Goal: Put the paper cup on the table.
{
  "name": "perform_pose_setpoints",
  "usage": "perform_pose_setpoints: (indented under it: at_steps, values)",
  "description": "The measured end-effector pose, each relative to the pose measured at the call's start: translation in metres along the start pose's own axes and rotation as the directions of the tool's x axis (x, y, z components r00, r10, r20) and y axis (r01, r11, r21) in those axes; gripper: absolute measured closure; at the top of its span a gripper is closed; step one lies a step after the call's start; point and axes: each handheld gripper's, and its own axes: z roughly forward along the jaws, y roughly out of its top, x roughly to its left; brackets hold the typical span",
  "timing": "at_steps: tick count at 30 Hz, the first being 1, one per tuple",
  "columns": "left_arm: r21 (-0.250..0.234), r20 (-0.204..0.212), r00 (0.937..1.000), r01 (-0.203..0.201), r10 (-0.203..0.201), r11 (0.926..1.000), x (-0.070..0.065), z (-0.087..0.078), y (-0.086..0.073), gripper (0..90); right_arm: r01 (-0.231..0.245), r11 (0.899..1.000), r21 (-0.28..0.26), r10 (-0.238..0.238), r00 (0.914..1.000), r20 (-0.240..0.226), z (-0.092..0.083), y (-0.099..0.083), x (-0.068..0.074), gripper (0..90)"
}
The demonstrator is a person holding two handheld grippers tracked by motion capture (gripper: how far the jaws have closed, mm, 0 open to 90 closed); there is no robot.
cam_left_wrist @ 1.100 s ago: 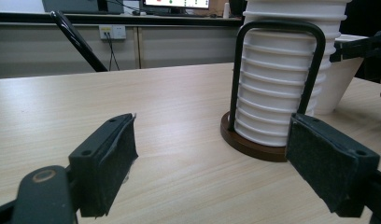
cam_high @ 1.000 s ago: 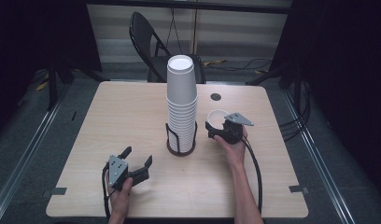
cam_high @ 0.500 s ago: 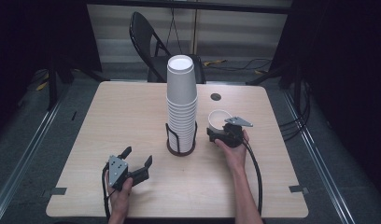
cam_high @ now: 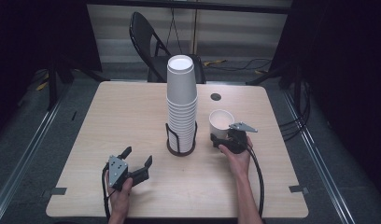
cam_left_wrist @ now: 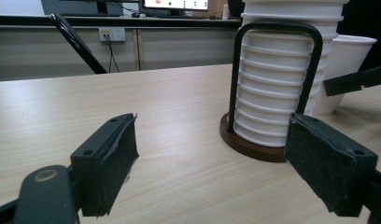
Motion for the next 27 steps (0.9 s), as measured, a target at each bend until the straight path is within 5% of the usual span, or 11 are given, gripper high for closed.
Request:
perform_pose_setpoints:
  at_steps: [10,16,27]
  values:
    - [0.002,-0.019,0.9998,0.012,-0.012,0.9999,0.001,0.000,0.000,17.3,-0.033,0.995,-0.096,0.032,0.9994,-0.011,-0.032,-0.012,0.007,13.4]
    - [0.023,-0.026,0.9997,0.007,-0.006,0.9997,-0.001,0.002,0.001,17.3,-0.033,0.985,-0.169,0.029,0.9993,-0.026,-0.052,-0.022,0.021,15.2]
    - [0.044,-0.033,0.9990,0.033,-0.032,0.9985,0.000,0.002,0.002,15.8,-0.005,0.976,-0.219,-0.004,0.9990,-0.044,-0.077,-0.042,0.051,15.3]
